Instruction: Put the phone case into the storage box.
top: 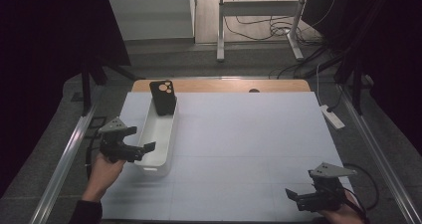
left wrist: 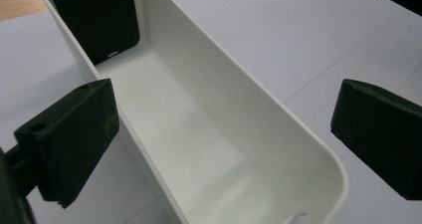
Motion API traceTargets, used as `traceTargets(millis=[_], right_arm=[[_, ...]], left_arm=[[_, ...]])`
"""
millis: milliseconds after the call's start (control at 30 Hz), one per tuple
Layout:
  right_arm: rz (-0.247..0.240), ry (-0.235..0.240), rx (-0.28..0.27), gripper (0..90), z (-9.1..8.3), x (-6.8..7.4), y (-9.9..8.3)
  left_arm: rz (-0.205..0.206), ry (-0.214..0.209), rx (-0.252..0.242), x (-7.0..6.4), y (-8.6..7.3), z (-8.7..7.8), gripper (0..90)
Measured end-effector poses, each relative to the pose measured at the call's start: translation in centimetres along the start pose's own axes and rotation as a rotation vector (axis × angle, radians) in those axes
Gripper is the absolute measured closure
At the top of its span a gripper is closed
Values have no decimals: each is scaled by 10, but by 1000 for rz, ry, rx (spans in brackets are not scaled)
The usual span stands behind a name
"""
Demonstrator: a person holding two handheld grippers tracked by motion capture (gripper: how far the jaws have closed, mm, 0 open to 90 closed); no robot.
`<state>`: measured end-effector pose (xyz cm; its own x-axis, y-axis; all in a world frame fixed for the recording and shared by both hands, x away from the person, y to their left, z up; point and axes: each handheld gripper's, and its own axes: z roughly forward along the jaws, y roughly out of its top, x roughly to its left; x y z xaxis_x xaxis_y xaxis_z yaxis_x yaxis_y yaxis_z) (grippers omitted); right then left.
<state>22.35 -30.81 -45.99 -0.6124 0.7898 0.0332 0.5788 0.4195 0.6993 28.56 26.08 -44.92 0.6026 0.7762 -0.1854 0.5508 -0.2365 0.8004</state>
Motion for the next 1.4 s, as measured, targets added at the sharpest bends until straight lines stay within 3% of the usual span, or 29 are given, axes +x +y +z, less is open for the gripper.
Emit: traceTargets(millis=[367,567,1400], right_arm=[[-3,2,0,0,0,0,0],[-5,2,4,0,0,1,0],[0,-1,-2,0,-1,0,0]], left_arm=[[14,11,23,-15,-13,-9,0],[18,37,32,-21,-19,-14,0],[-12,87,36,-42,-54,-38,0]])
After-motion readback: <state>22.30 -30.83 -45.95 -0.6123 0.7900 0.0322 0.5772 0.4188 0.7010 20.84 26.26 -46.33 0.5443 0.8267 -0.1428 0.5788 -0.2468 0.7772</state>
